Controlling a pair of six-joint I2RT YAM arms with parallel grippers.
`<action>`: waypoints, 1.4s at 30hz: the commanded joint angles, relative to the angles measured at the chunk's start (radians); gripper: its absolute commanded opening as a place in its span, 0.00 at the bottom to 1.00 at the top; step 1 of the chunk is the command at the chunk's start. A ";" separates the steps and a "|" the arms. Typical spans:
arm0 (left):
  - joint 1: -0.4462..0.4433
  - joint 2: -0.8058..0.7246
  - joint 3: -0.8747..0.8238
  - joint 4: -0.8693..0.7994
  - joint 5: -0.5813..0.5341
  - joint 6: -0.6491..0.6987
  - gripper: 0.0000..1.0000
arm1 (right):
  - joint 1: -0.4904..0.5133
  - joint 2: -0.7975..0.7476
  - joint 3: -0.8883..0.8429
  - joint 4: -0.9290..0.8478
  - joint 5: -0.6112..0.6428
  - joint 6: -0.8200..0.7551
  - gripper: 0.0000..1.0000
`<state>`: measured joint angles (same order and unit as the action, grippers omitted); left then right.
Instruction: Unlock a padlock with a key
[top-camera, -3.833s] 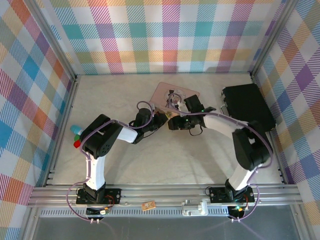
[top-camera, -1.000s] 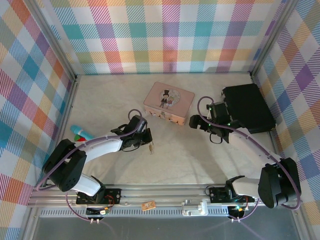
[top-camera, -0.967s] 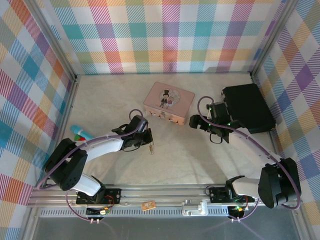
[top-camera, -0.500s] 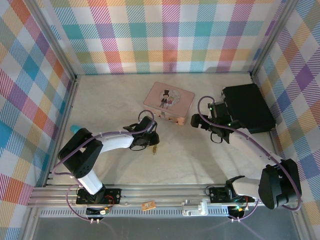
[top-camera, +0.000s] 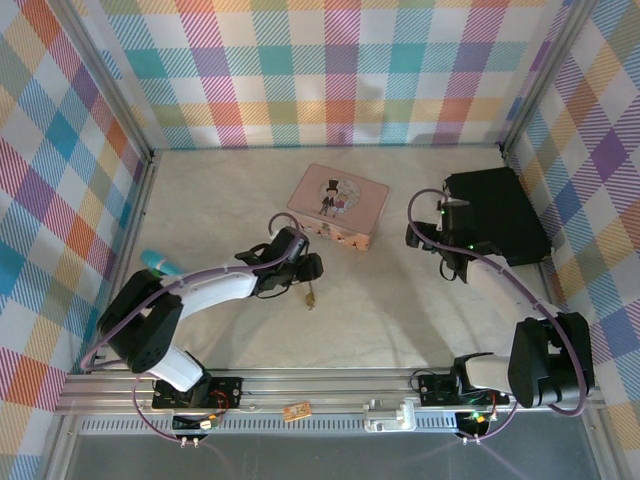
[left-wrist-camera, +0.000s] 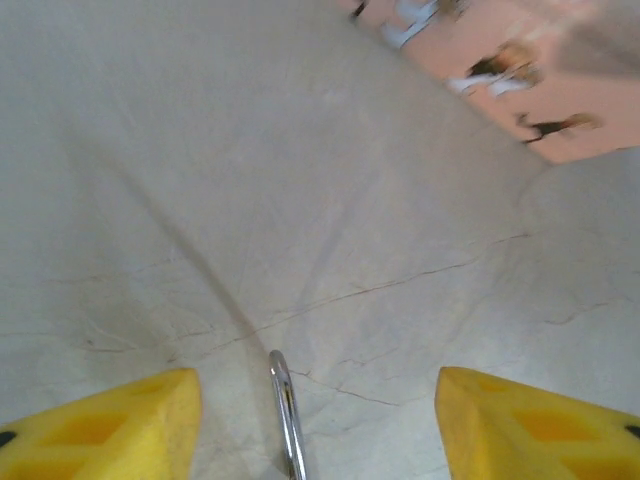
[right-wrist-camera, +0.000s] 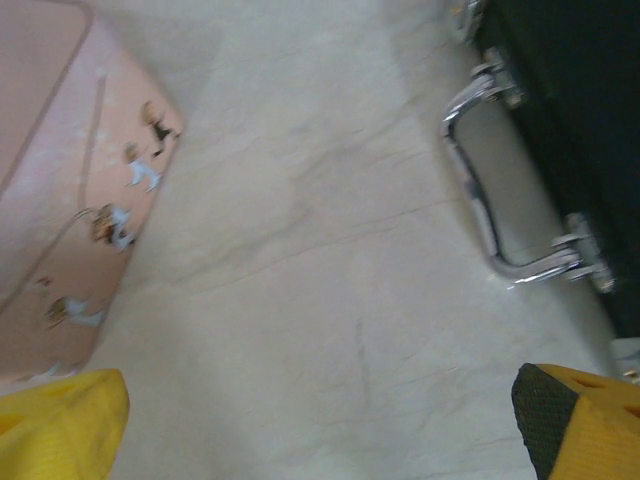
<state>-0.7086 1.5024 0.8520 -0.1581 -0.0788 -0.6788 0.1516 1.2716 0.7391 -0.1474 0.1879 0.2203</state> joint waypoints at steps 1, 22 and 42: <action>0.030 -0.122 0.025 -0.059 -0.155 0.070 0.77 | -0.054 0.025 -0.060 0.206 0.036 -0.126 0.99; 0.500 -0.147 -0.230 0.415 -0.504 0.534 0.96 | -0.136 0.270 -0.338 1.010 -0.098 -0.182 0.99; 0.588 0.071 -0.459 1.047 -0.220 0.693 0.98 | -0.136 0.262 -0.326 0.973 -0.154 -0.203 0.99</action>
<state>-0.1318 1.5780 0.3836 0.8242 -0.3397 0.0048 0.0204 1.5311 0.3985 0.7925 0.0544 0.0357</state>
